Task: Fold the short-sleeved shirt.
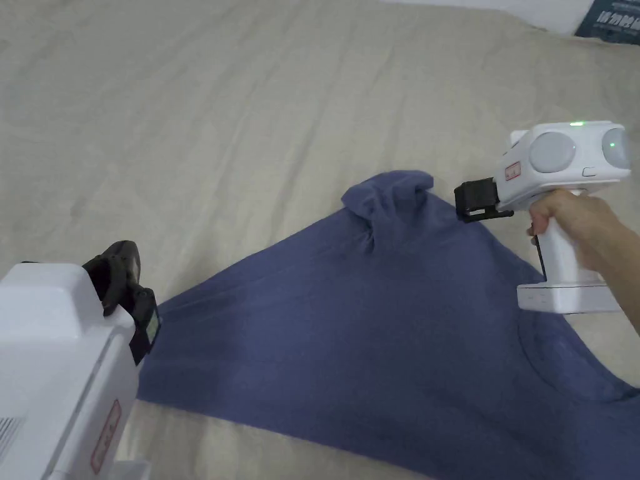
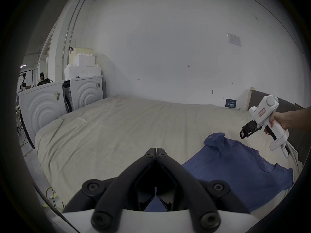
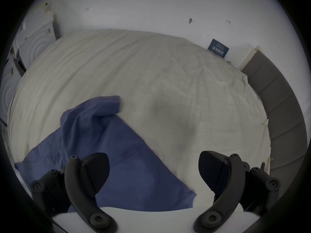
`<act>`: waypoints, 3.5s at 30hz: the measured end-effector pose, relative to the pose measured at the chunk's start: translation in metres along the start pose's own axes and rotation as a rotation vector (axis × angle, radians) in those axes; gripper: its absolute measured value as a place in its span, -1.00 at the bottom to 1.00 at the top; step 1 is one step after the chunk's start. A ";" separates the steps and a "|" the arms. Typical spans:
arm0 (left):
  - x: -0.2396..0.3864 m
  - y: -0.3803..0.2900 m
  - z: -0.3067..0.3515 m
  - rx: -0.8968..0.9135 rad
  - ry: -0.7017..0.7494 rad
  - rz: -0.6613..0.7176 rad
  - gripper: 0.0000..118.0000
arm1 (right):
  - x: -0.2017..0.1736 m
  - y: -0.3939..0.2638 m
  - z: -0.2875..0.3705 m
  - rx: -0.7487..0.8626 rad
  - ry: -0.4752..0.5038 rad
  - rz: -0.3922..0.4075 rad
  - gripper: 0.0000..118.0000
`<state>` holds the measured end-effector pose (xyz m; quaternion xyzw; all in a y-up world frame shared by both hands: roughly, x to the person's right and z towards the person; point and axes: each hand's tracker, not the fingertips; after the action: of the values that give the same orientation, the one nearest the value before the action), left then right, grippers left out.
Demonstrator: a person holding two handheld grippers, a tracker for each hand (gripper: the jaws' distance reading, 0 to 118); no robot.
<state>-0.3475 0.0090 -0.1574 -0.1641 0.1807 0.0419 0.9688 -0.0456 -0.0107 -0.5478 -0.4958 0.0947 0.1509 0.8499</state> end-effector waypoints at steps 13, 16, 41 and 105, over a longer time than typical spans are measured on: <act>-0.004 -0.022 -0.023 -0.073 0.033 0.024 -1.00 | -0.005 0.013 -0.055 -0.117 0.085 -0.012 -0.13; -0.004 -0.022 -0.023 -0.079 0.035 0.032 -1.00 | -0.001 0.014 -0.050 -0.111 0.139 -0.054 -0.94; -0.129 -0.012 -0.054 -0.672 0.208 0.188 0.68 | -0.002 0.006 0.065 0.045 0.104 0.016 -0.94; -0.008 0.441 -0.002 0.186 -0.046 -0.092 -1.00 | 0.203 -0.020 0.525 0.788 -0.209 -0.278 -0.94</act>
<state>-0.4178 0.4236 -0.2899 -0.0804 0.1538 -0.0159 0.9847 0.1576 0.4712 -0.3374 -0.1236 -0.0092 0.0366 0.9916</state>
